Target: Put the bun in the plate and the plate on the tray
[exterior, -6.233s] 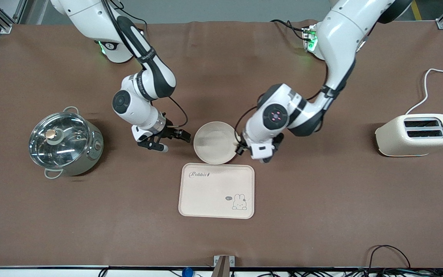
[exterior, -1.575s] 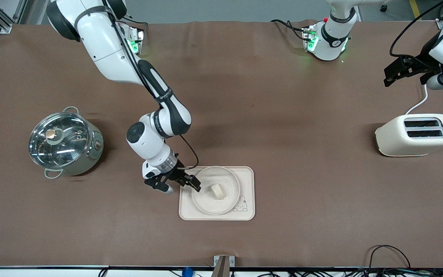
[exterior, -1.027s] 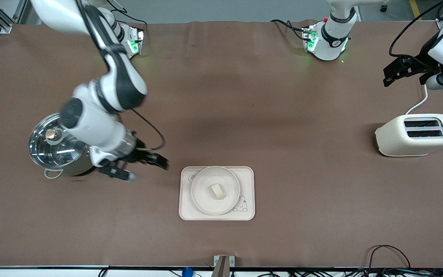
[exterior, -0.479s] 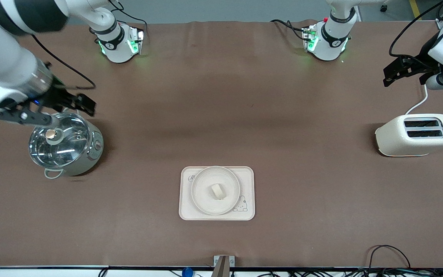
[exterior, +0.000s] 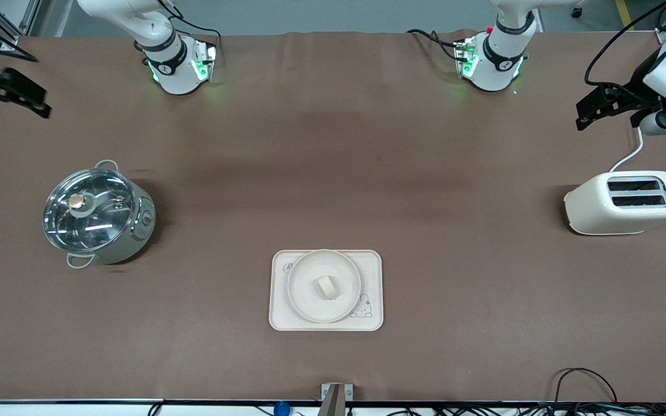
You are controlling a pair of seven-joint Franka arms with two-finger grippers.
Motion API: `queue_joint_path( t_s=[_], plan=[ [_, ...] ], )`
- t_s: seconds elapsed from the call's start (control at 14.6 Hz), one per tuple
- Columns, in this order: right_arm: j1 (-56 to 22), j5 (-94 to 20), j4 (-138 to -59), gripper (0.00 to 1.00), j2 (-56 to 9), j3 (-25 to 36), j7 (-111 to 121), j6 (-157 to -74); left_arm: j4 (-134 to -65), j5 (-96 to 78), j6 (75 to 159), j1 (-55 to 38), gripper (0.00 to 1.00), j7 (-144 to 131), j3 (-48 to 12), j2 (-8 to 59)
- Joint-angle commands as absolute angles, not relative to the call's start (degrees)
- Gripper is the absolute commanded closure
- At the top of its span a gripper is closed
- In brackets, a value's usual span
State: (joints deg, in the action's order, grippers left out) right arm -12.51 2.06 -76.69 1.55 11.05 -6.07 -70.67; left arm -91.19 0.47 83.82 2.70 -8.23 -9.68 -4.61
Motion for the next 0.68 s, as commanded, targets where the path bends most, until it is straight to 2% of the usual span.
queue_joint_path(
  t_s=[0.0,0.07,0.27,0.62],
  plan=[
    [-10.3,3.2,-77.4,0.00,3.6,9.9,-4.7,-69.3,-88.2,0.4,83.5,2.5,0.00,-7.6,-9.7,-2.6],
    [-8.5,3.9,-78.0,0.00,3.3,9.2,-4.8,-69.9,-88.2,0.4,83.5,2.5,0.00,-7.5,-9.7,-2.5],
    [0.1,3.6,-80.6,0.00,3.2,1.4,-4.7,-73.3,-88.2,0.4,83.4,2.5,0.00,-7.6,-9.8,-2.6],
    [-0.2,3.5,-87.9,0.00,3.3,1.1,-4.8,-84.4,-88.2,0.4,83.0,2.5,0.00,-7.6,-9.8,-3.2]
  ],
)
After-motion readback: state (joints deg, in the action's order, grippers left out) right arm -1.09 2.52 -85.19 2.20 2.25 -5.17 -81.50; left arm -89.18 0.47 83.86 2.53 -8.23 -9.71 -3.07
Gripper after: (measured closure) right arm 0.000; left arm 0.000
